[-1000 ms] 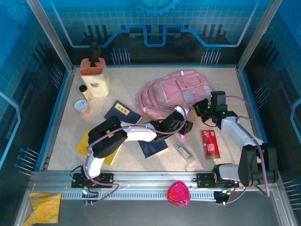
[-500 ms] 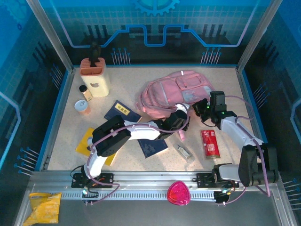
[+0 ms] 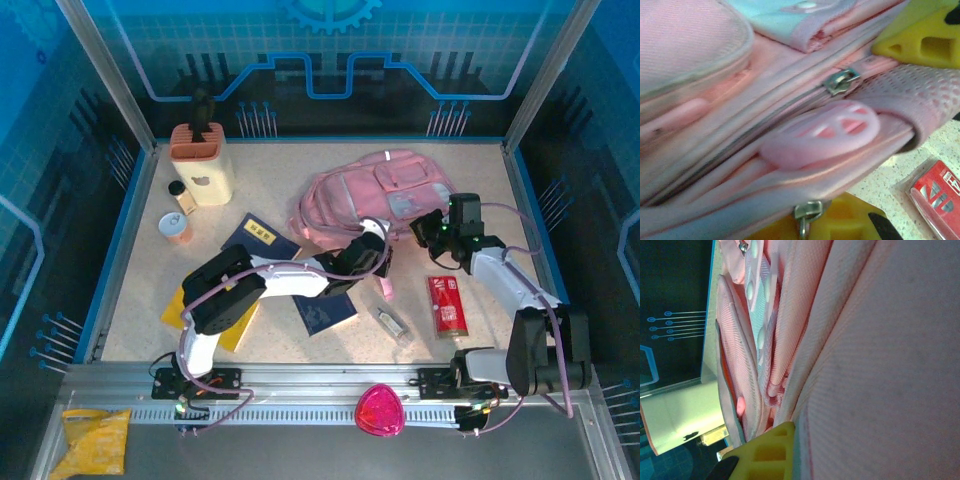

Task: Pack the student bag

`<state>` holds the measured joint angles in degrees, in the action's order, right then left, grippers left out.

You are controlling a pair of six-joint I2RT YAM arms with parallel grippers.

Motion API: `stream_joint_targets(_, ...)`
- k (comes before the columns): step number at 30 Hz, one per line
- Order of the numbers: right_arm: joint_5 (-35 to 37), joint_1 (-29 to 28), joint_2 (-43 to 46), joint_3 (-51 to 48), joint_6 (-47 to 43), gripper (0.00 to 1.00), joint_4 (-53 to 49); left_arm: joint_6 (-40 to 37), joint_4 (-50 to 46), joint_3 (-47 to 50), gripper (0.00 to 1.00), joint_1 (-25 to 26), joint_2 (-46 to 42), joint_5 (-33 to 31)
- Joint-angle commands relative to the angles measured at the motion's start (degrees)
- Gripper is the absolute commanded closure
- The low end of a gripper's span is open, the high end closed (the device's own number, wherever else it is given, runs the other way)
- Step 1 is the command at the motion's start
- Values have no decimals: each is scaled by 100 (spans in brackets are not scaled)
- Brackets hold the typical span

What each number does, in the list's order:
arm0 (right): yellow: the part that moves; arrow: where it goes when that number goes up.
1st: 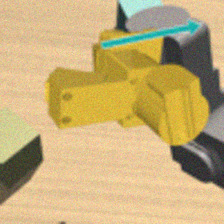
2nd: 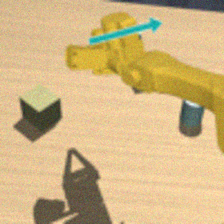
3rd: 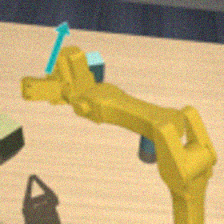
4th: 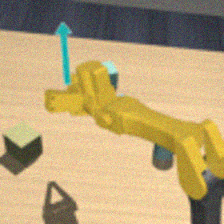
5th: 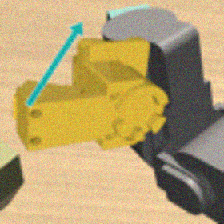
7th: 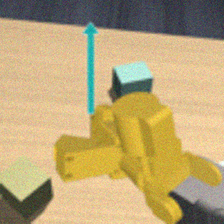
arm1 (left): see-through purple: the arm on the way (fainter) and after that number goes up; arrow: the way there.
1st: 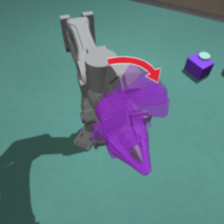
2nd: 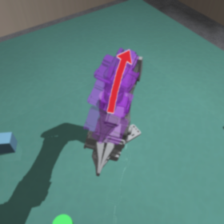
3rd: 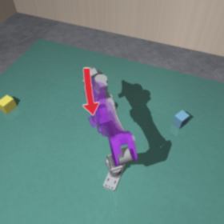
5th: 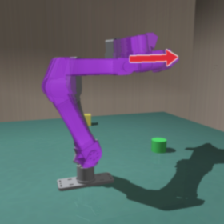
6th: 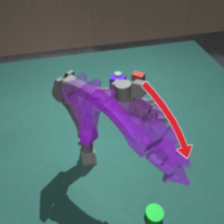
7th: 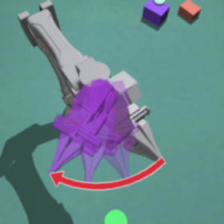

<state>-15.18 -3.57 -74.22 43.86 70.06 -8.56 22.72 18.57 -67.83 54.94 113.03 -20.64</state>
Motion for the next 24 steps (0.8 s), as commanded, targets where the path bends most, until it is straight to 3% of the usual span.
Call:
stream_joint_targets(1,-320,279,57,402,-322,100,21,233,-233,340,100,-318,-415,-7)
stream_joint_targets(12,-934,733,-607,1110,-749,100,-159,-48,-905,627,100,-586,-952,469)
stream_joint_targets(16,-732,993,-929,1534,-1143,99,-480,-178,-1254,576,100,-649,-1071,897)
stream_joint_targets(19,-1017,1206,-1377,1875,-1171,98,-385,-58,-1441,505,100,-651,-1022,742)
stream_joint_targets(24,-971,1241,-1909,2328,-1406,82,-672,281,-1437,-9,100,-555,-783,1734)
